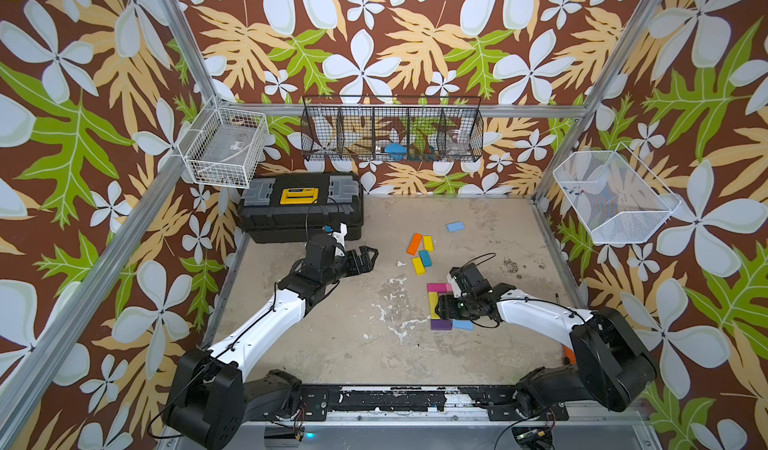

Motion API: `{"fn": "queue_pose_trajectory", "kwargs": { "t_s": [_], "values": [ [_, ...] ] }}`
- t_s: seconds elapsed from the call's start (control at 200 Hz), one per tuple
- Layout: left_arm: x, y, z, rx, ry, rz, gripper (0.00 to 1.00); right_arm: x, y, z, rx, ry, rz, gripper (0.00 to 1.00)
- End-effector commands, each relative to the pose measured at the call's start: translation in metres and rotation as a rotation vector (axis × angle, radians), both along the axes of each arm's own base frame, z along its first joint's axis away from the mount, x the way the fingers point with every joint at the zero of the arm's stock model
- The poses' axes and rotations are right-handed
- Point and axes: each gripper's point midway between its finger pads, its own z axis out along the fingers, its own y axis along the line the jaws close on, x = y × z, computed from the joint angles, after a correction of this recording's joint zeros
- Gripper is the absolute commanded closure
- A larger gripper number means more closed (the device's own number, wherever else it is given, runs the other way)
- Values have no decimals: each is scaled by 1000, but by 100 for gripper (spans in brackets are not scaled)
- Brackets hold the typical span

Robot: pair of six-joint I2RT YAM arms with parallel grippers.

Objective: Assemble the letter c with building blocks
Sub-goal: Assemble the building block at the center of the board.

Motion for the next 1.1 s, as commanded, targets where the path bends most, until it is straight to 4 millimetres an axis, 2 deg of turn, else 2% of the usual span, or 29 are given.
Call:
{"fn": "queue_pose_trajectory", "kwargs": {
  "t_s": [0.0,1.096],
  "values": [
    [2,0,6,-11,-23,2,0,-6,4,-3,17,30,21,30],
    [1,0,7,-16,-26,6,0,-16,7,2,44,33,30,30]
  ]
}}
